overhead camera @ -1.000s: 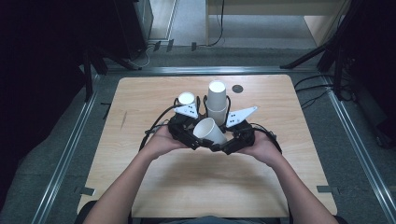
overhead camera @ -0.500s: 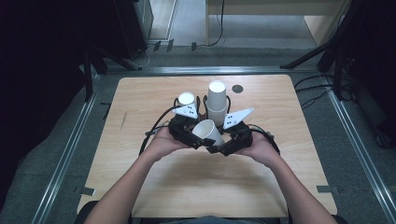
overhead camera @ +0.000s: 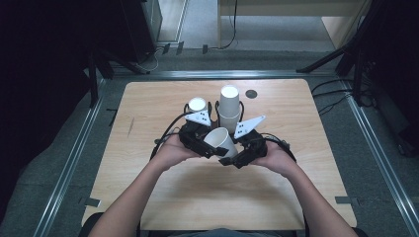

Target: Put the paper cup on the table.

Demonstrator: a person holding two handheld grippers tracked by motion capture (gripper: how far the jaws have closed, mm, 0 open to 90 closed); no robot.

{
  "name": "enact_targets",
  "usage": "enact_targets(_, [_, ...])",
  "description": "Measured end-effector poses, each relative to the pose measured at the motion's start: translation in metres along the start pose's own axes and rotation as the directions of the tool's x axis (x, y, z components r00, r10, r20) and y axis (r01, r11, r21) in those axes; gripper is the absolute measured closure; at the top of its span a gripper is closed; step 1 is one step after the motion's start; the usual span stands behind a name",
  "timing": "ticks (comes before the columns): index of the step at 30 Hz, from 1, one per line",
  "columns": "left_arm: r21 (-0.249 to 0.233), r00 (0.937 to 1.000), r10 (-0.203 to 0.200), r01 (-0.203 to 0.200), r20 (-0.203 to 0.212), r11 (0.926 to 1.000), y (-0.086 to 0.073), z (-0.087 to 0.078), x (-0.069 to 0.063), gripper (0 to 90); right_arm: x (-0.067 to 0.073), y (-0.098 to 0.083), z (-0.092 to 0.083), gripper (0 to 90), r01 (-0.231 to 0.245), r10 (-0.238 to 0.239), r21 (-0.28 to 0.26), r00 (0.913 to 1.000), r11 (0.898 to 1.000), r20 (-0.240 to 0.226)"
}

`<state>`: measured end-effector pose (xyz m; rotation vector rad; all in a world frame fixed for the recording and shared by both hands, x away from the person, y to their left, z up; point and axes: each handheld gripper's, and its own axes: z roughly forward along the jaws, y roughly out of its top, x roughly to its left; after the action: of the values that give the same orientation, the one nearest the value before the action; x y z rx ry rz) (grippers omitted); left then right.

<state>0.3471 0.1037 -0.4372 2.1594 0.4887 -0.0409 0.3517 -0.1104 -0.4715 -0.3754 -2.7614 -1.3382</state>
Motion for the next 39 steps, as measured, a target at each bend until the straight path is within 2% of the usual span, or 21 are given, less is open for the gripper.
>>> enact_targets(5, [0.028,0.9991,0.024,-0.023,-0.033,0.9993,0.001,-0.003,0.000,24.1,0.000,-0.003,-0.003,23.2,0.000,0.000,0.020,0.9999,1.000,0.013])
enact_targets(8, [0.024,0.9991,0.017,-0.016,-0.038,0.9996,0.001,-0.006,0.001,24.1,-0.001,-0.004,-0.006,23.2,0.001,-0.001,0.025,0.9997,1.000,0.022])
enact_targets(16, [0.060,0.9971,0.032,-0.028,-0.069,0.9978,-0.002,-0.012,0.004,24.1,0.000,-0.006,-0.012,22.5,-0.002,0.002,0.021,1.0000,1.000,0.002])
enact_targets(19, [0.069,0.9965,0.033,-0.028,-0.077,0.9973,-0.003,-0.014,0.005,24.1,0.000,-0.007,-0.014,22.4,-0.002,0.002,0.019,0.9999,1.000,0.014])
enact_targets(22, [0.085,0.9952,0.051,-0.044,-0.084,0.9954,-0.005,-0.017,0.007,24.1,0.000,-0.007,-0.016,22.4,0.000,-0.001,0.011,0.9997,1.000,0.024])
enact_targets(28, [0.120,0.9947,0.061,-0.051,-0.082,0.9915,-0.010,-0.021,0.011,24.1,-0.002,-0.009,-0.019,22.4,-0.008,0.008,-0.004,0.9982,1.000,0.059])
enact_targets(32, [0.125,0.9940,0.076,-0.066,-0.079,0.9900,-0.014,-0.022,0.014,24.0,-0.004,-0.011,-0.022,22.2,-0.011,0.011,-0.003,0.9963,1.000,0.085])
enact_targets(34, [0.135,0.9945,0.071,-0.060,-0.077,0.9890,-0.016,-0.023,0.017,24.0,-0.005,-0.012,-0.024,22.2,-0.009,0.010,-0.007,0.9941,1.000,0.108])
enact_targets(39, [0.135,0.9956,0.060,-0.050,-0.072,0.9896,-0.020,-0.028,0.021,24.0,-0.008,-0.013,-0.027,22.2,-0.018,0.019,-0.010,0.9933,1.000,0.114])
